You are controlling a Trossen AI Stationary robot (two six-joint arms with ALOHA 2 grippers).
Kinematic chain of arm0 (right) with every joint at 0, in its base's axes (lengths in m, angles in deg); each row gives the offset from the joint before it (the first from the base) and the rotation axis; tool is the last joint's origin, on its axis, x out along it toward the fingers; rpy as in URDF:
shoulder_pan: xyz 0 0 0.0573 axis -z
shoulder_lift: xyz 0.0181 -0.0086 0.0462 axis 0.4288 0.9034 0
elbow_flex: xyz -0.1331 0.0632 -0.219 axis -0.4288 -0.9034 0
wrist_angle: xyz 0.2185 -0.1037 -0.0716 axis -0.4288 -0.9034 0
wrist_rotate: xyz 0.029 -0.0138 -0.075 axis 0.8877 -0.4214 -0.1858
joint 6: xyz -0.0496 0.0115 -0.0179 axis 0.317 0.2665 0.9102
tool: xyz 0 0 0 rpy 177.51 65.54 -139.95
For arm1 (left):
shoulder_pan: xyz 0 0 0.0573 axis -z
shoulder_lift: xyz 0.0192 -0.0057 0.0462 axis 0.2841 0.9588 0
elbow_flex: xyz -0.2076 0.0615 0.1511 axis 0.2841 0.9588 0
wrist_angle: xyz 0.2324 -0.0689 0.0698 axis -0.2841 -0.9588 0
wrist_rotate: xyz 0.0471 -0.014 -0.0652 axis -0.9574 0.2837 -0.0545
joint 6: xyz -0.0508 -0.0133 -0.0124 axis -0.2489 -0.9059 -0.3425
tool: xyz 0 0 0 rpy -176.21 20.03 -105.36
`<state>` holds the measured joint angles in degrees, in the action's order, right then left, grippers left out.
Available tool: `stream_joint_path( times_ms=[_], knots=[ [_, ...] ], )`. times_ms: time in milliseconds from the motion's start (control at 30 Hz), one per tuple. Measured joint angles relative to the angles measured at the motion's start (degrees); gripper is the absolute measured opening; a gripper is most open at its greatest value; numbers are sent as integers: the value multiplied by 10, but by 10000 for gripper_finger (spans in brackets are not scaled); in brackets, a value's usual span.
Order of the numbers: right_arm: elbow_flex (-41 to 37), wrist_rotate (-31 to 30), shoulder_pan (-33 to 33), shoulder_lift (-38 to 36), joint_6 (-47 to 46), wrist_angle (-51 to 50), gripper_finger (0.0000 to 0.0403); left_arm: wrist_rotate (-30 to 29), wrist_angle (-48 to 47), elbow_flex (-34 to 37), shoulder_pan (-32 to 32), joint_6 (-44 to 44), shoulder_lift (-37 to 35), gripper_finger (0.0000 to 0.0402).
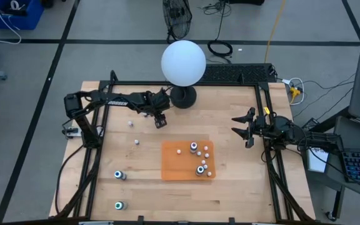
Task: Pick & Place food coloring
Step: Put the small orange food coloring bottle into the orange container
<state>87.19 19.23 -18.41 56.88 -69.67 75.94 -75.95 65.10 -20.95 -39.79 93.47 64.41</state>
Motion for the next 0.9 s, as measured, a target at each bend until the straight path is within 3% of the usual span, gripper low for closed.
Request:
stream_joint_path(
  times_ms=[767,900],
  knots=[
    [0,0,0,0,0,0,208,-1,19,-1,1,3,48,225],
    [0,0,0,0,0,0,208,-23,4,0,1,10,42,225]
  ],
)
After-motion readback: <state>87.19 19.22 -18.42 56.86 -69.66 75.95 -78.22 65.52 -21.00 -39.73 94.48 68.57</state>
